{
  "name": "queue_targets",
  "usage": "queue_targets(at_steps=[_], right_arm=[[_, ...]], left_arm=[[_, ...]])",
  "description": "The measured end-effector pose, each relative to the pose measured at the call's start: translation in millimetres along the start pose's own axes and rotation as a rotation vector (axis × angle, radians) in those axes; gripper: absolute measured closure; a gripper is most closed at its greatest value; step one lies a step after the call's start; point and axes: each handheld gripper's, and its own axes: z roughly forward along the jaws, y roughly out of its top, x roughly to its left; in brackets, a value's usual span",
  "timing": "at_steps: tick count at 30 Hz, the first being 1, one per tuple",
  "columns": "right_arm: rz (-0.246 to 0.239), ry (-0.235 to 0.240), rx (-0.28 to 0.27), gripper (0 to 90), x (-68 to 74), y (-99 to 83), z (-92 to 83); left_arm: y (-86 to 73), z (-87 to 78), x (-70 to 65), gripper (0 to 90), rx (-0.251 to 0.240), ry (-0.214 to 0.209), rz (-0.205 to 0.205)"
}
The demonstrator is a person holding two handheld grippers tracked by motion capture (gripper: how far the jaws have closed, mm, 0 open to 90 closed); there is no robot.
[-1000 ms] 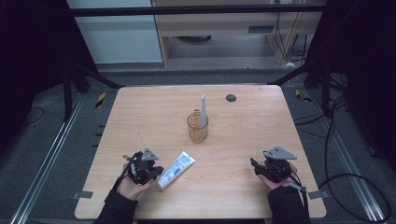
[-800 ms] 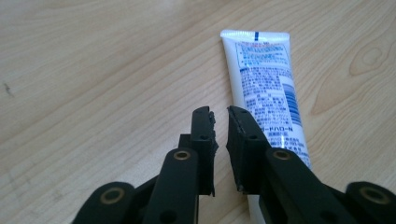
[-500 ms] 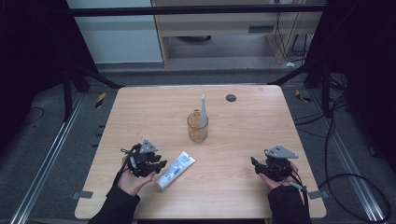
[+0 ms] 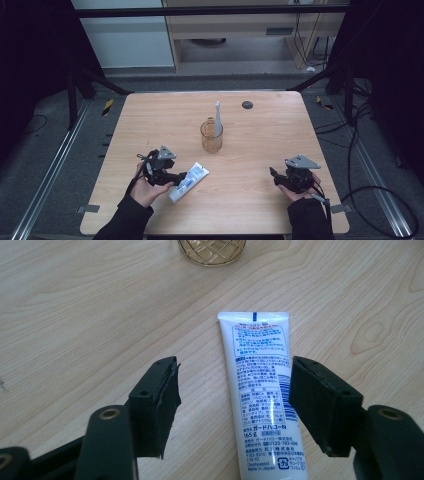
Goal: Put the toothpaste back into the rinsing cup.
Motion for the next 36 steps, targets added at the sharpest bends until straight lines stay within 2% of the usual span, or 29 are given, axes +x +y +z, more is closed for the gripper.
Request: queue_targets(at_steps=[4,16,29,36], right_arm=[[0.0,-0.001,0.005,34.9,-1.0,-0.4,0.9],[0.004,0.0,0.017,34.9,-6.3,-2.1,0.9],[-0.003,-0.004,0.032,34.9,-4.6,-1.2,2.1],[-0.006,-0.005,0.036,34.9,-5.3,-2.1,2.4]], left_arm=[[2.7,2.8,-2.4,33.0,0.01,-0.001,0.01],[18.3,30.7,-12.5,33.2,0.086,-0.01,0.046],[14.5,46.2,-16.3,36.7,0.167,-0.027,0.065],[11.9,52.5,-15.8,37.5,0.213,-0.04,0.052]])
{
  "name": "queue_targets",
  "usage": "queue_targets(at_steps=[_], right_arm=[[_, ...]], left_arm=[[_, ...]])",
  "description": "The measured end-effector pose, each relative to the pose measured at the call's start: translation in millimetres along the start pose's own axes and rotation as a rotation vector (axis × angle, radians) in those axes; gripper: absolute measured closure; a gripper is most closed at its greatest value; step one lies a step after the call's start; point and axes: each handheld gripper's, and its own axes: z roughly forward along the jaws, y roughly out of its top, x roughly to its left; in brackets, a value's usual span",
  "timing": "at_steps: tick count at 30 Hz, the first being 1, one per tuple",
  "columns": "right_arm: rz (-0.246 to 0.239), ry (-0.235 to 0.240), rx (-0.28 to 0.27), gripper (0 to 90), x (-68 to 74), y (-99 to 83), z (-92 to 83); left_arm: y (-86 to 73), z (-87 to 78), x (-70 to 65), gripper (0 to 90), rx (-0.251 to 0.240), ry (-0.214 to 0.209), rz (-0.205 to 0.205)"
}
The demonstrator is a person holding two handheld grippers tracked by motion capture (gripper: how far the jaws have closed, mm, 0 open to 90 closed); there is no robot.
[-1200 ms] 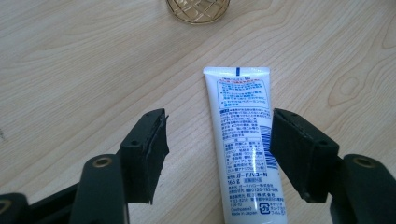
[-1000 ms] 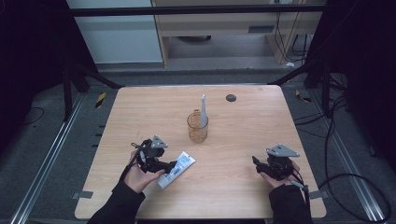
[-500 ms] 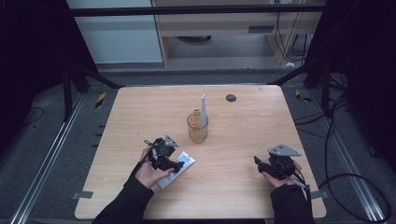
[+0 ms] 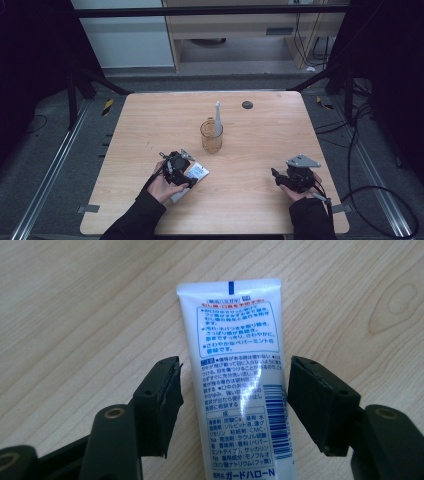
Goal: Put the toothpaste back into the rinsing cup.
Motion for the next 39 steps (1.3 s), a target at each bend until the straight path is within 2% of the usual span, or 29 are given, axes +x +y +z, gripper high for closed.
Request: queue_targets(at_steps=[4,9,16,19,25,31,34,35,39], right_arm=[[0.001,0.005,0.007,34.9,0.8,0.0,1.5],[-0.004,0.005,0.01,34.8,0.6,0.0,2.5],[-0.01,0.003,0.014,34.8,0.7,-0.2,3.2],[-0.007,0.006,0.019,34.9,1.1,-0.1,3.2],[-0.01,0.005,0.019,34.8,0.8,0.0,3.5],[-0.013,0.003,0.022,34.9,0.5,-0.2,4.2],[-0.014,0.003,0.024,34.9,0.4,-0.4,4.4],[-0.013,0.004,0.026,34.9,0.5,-0.5,4.5],[-0.011,0.005,0.031,34.9,0.1,-0.9,4.6]], left_arm=[[0.1,3.1,0.1,38.6,0.028,-0.017,-0.001],[0.3,7.2,-0.5,39.4,0.062,-0.018,0.002],[0.0,9.3,-0.1,39.3,0.075,-0.021,-0.008],[-0.2,11.6,-1.5,39.8,0.096,-0.012,0.004],[-0.6,11.4,-1.0,40.9,0.092,-0.014,-0.007],[-0.2,9.9,-1.0,46.4,0.102,-0.025,-0.011],[-0.5,7.5,0.4,51.9,0.096,-0.03,-0.027],[-0.7,6.5,0.6,56.6,0.092,-0.032,-0.037],[-1.3,2.8,1.6,62.5,0.083,-0.037,-0.044]])
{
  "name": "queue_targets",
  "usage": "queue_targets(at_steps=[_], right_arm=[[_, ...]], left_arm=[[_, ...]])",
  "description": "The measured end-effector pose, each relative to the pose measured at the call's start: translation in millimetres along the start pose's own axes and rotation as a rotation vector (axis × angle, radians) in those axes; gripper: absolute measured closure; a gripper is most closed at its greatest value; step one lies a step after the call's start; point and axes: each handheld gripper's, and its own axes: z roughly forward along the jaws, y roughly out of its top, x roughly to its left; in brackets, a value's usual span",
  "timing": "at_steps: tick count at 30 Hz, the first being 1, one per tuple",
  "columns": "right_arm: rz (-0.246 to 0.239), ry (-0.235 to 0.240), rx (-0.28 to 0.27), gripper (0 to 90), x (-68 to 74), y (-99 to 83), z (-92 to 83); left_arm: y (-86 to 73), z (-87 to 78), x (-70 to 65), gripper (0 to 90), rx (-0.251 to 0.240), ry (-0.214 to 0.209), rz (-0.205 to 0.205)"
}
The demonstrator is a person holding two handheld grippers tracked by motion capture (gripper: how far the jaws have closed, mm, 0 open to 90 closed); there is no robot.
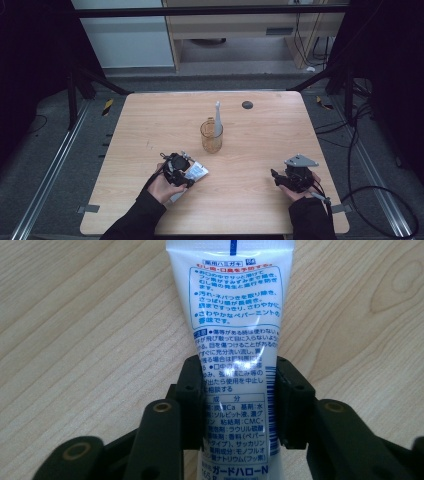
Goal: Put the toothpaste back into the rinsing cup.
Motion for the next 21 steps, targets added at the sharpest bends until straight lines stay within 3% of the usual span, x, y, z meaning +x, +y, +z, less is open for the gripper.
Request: queue_targets(at_steps=[8,15,21], right_arm=[[0.001,0.0,-0.004,34.9,-0.6,-0.6,-0.6],[0.001,-0.003,-0.006,34.8,-0.8,-0.6,-1.7],[0.002,0.0,-0.009,34.8,-0.2,-0.5,-1.6]], left_arm=[[-0.8,-8.4,-2.0,66.1,-0.035,-0.003,0.01],[0.0,-32.8,0.3,67.1,-0.161,0.024,-0.01],[0.8,-55.9,8.8,67.6,-0.271,0.08,-0.042]])
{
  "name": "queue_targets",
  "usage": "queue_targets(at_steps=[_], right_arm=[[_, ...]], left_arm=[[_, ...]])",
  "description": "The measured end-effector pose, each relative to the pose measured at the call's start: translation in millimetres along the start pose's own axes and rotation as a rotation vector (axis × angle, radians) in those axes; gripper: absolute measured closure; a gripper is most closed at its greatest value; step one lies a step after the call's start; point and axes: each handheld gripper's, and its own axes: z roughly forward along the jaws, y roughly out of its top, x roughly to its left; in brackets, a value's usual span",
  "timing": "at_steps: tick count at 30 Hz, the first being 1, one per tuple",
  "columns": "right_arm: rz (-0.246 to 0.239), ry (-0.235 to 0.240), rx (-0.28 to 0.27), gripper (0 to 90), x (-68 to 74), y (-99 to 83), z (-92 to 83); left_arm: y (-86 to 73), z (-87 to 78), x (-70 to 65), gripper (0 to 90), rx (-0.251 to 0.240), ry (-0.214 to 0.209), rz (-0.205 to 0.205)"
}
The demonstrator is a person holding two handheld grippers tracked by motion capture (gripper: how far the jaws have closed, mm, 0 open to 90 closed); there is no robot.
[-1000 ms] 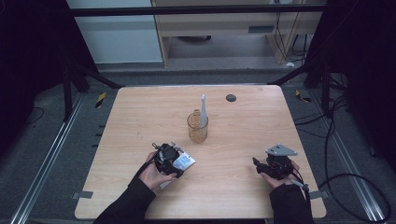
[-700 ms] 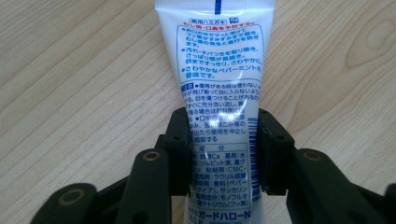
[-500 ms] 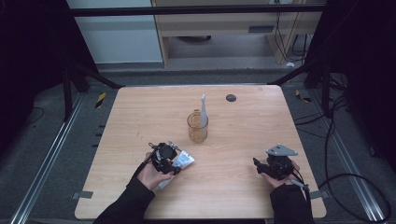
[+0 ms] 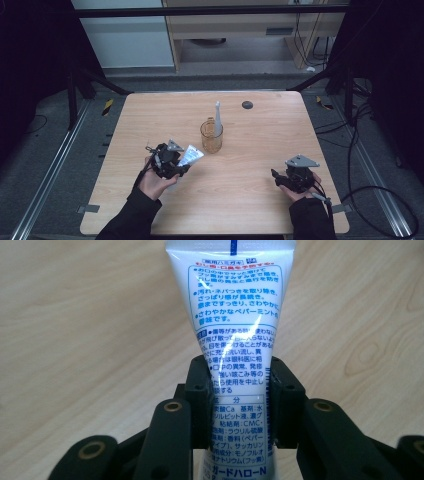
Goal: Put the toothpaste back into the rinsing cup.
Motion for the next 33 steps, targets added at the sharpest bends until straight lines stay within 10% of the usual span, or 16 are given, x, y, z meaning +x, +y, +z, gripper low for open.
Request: queue_targets(at_steps=[20,33], right_arm=[[0.007,-0.012,-0.013,34.1,-0.8,0.2,-0.6],[0.01,-0.01,-0.019,33.8,-2.1,0.0,0.1]], left_arm=[[49.3,-21.3,27.1,68.1,-0.309,0.112,-0.116],[71.9,2.8,29.0,68.2,-0.459,0.151,-0.179]])
